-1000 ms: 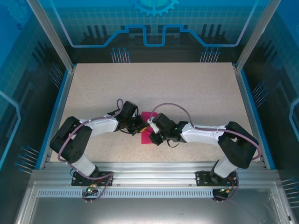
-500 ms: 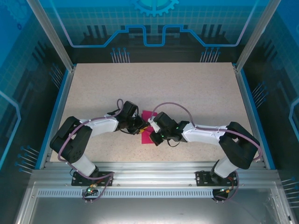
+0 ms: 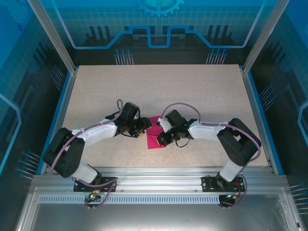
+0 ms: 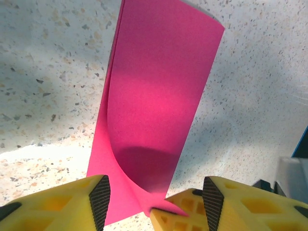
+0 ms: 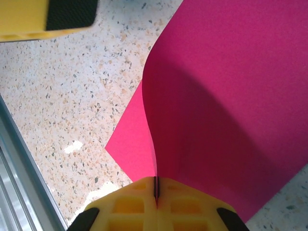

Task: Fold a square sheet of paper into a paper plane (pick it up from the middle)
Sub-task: Fold the triangle a second time at the center of the table.

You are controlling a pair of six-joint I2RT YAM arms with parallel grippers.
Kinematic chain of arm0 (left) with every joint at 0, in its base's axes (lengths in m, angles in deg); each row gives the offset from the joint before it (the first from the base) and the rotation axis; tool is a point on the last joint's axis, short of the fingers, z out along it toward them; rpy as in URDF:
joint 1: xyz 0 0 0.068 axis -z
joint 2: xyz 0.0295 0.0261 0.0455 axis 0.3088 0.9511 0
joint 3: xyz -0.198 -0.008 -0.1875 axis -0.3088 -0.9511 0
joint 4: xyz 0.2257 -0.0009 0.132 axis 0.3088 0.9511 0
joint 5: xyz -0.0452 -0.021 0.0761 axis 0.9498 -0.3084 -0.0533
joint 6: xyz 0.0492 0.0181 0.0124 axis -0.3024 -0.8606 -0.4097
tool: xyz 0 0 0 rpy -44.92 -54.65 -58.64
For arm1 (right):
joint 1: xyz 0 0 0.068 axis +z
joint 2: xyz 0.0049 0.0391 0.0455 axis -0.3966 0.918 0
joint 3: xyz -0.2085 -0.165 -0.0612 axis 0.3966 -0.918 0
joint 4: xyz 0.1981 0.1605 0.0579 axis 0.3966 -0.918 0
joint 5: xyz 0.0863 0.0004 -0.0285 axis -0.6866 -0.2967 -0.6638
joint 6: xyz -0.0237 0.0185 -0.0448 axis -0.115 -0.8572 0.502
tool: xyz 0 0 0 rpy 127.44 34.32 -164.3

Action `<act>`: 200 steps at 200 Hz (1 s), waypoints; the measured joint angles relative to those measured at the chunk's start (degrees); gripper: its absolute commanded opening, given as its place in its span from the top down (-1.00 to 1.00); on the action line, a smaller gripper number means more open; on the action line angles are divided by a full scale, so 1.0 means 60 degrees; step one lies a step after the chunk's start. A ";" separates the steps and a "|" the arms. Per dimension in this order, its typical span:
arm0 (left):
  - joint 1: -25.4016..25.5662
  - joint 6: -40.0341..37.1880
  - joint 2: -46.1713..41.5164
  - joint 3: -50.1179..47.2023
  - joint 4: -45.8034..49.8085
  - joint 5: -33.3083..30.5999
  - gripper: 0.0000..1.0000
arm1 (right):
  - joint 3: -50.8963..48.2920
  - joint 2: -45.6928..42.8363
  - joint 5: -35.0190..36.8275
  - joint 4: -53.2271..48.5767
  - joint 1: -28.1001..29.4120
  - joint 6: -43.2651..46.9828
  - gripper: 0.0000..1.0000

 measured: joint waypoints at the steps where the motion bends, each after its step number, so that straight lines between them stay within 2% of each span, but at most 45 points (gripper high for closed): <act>1: 0.0000 -0.0015 -0.0011 0.0000 0.0004 0.0000 -0.08 | 0.0004 0.0007 -0.0007 -0.0004 -0.0004 0.0000 0.99; 53: 0.0248 -0.0455 -0.0135 0.0000 0.0266 -0.0146 0.23 | 0.0226 0.0255 -0.0750 -0.0157 -0.0372 0.0109 0.97; 79: 0.0364 -0.0619 -0.0135 0.0000 0.0313 -0.0175 0.32 | 0.0430 0.0346 -0.1031 -0.0382 -0.0579 0.0255 0.96; 200: 0.0630 -0.0838 -0.0051 0.0055 0.0510 -0.0182 0.34 | 0.1494 0.1129 -0.1894 -0.1759 -0.1453 0.1260 0.85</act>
